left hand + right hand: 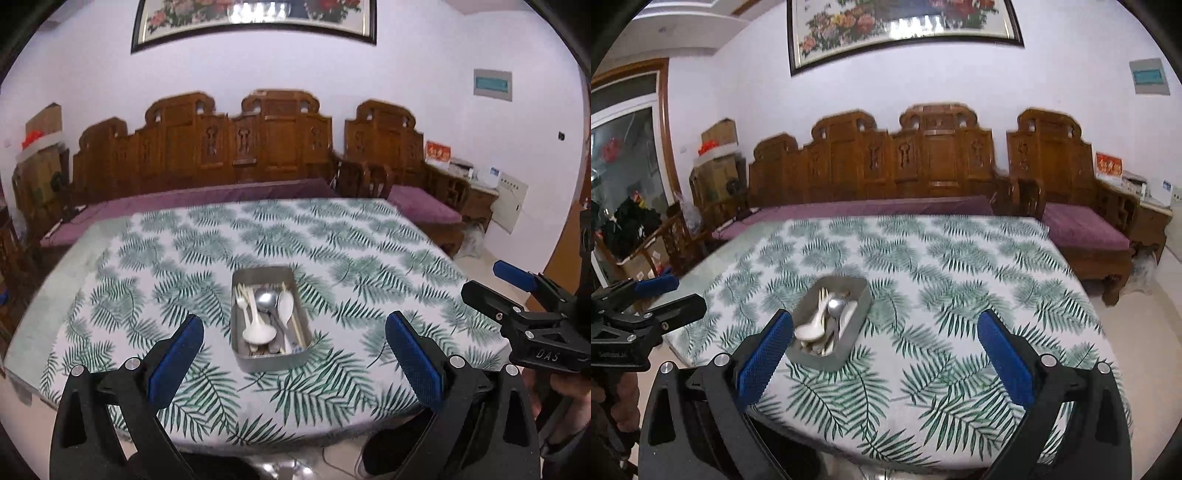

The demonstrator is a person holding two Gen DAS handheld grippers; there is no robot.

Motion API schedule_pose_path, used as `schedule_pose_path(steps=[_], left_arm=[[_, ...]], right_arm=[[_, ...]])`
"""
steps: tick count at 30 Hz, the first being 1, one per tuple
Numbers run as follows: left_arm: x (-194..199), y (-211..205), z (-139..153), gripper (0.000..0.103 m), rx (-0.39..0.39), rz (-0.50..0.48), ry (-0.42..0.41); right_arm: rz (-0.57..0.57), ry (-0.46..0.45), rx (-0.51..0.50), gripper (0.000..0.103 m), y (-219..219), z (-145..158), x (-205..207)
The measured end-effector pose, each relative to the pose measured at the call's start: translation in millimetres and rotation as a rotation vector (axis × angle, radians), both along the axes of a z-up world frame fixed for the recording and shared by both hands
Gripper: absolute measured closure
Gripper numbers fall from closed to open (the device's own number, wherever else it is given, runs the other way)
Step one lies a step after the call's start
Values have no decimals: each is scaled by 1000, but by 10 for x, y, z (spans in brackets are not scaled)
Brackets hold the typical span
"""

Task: Organize utensils

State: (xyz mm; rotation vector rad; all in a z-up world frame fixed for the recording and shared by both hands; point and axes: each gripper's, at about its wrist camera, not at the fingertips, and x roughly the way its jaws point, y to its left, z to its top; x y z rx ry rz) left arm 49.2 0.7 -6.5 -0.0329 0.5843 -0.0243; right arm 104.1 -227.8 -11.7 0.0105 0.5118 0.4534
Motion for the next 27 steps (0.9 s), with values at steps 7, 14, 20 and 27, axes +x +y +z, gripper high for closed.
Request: schedule_pose_path(steps=[7, 14, 20, 27], left_arm=[[-200, -105, 298, 8, -1, -18, -95], [-327, -127, 421, 8, -9, -24, -148], [-343, -138, 415, 8, -7, -26, -151], [-354, -130, 401, 8, -6, -24, -154]], right_arm=[[5, -101, 37, 2, -103, 383, -277], [14, -139, 55, 2, -151, 525, -416], [18, -144, 54, 2, -147, 536, -442], [20, -143, 56, 2, -136, 542, -464]])
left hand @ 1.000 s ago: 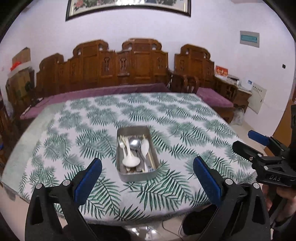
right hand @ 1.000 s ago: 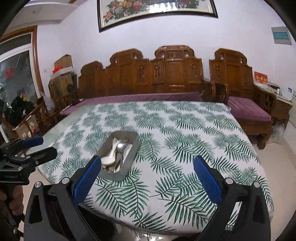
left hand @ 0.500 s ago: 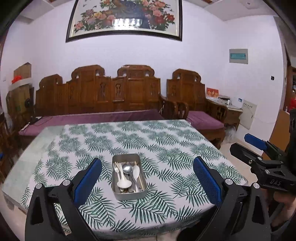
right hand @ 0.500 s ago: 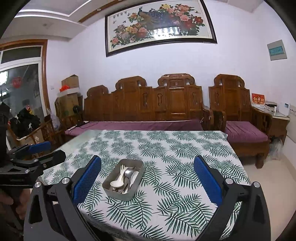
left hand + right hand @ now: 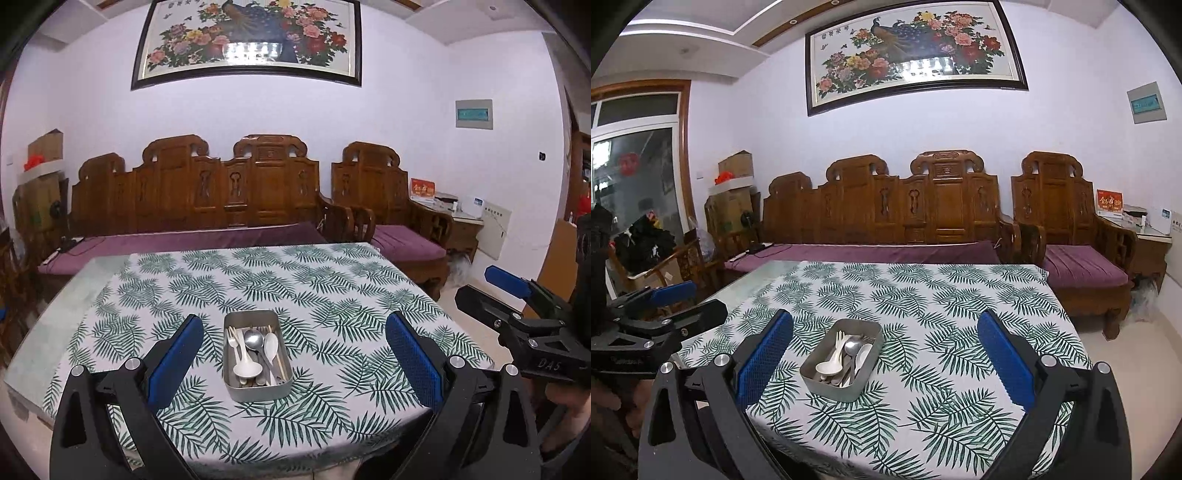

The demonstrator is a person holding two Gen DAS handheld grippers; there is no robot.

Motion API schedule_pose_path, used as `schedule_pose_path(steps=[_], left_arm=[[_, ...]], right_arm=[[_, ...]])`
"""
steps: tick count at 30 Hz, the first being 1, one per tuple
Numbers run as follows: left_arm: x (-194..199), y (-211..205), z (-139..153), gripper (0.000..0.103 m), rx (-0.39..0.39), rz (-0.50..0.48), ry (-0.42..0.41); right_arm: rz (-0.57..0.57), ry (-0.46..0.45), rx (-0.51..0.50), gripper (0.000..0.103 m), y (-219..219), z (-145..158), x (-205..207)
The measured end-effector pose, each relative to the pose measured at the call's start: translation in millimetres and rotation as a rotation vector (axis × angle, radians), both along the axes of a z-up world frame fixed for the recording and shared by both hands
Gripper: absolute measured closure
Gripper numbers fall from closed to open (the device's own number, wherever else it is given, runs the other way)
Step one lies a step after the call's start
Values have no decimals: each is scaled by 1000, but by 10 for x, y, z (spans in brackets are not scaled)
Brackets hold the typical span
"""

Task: Organize utensils

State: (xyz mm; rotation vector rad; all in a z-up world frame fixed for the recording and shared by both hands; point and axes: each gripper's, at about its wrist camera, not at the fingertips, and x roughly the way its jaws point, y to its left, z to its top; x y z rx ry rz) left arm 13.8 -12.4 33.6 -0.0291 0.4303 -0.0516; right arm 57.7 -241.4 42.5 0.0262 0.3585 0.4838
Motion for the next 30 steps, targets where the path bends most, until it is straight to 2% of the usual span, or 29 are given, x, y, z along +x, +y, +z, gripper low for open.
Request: schedule_pose_path(steps=[30], left_arm=[[-21, 6, -2, 8, 8, 12, -4]], right_arm=[[6, 6, 1, 2, 46, 0, -1]])
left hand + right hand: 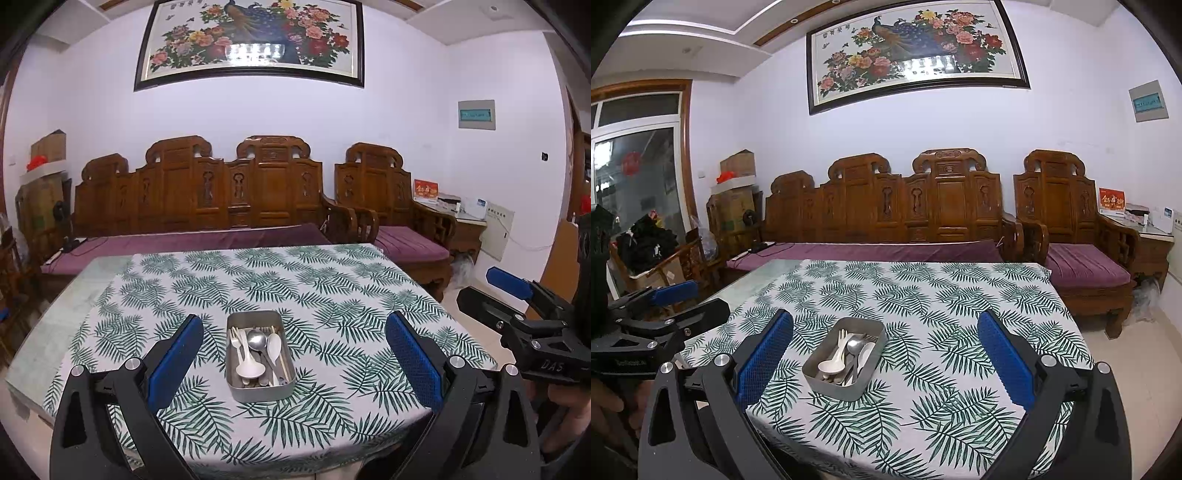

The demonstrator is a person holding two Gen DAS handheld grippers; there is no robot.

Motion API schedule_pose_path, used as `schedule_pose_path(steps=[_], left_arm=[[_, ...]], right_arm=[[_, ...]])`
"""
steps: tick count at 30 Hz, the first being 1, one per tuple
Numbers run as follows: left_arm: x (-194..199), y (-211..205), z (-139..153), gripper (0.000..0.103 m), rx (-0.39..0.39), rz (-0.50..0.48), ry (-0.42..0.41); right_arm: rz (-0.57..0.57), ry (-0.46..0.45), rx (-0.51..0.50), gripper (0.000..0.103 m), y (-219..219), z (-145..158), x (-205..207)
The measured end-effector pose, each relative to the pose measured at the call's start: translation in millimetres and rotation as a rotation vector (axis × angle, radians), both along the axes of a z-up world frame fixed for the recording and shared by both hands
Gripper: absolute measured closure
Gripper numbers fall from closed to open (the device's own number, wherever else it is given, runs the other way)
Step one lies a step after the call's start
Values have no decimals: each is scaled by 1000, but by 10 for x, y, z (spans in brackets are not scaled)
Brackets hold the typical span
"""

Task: Organize utensils

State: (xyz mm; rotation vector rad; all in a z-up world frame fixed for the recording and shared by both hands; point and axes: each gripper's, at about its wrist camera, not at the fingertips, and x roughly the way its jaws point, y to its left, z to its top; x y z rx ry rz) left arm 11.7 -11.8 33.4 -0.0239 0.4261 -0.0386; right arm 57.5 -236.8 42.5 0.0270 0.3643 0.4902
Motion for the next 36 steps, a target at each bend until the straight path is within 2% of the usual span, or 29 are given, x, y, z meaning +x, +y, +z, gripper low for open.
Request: schedule_pose_path(steps=[36], left_arm=[[-1, -47, -10, 8, 5, 7, -4]], right_arm=[[3, 2, 2, 2, 23, -18, 4]])
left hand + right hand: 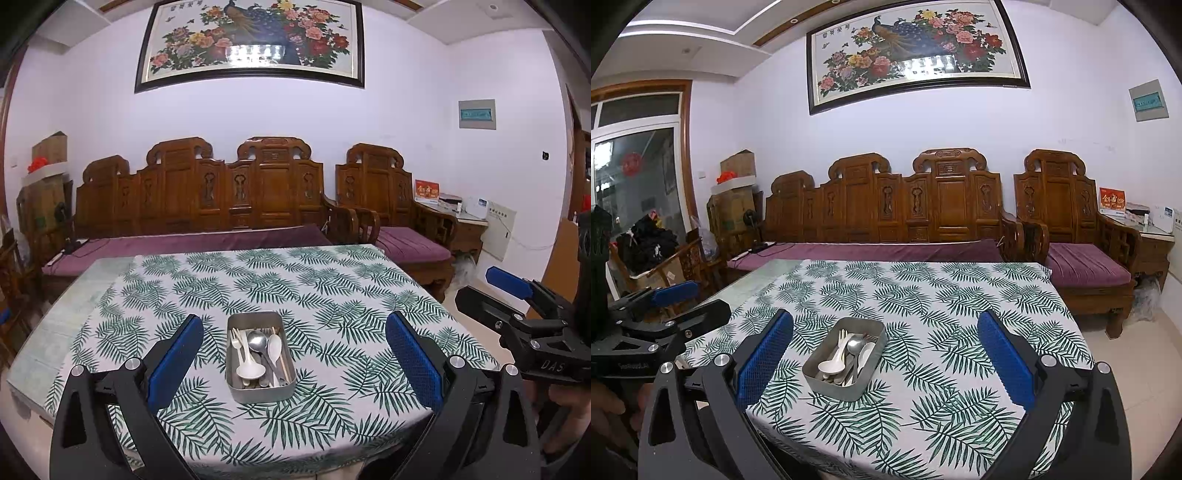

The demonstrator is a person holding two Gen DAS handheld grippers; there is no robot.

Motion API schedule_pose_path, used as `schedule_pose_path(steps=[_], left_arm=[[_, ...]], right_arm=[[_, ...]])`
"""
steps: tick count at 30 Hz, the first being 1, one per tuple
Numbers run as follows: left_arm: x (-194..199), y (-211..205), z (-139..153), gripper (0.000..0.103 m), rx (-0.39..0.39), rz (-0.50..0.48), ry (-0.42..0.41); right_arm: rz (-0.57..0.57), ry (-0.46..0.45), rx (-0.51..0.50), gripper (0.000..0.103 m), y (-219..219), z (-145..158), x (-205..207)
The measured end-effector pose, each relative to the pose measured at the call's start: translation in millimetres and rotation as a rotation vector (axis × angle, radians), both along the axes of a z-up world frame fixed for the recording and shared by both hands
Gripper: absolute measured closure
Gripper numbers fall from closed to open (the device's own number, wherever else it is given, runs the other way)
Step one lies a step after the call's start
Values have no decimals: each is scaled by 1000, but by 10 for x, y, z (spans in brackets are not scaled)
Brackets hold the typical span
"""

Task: Organize utensils

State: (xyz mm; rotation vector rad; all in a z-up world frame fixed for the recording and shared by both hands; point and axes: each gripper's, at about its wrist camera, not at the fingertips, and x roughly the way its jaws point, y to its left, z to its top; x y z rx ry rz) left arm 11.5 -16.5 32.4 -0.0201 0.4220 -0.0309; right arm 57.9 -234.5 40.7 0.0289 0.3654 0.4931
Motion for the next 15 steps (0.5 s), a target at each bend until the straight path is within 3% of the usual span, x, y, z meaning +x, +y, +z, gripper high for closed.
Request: schedule_pose_path(steps=[15], left_arm=[[3, -24, -2, 8, -5, 4, 4]], right_arm=[[0, -1, 1, 2, -3, 2, -3]])
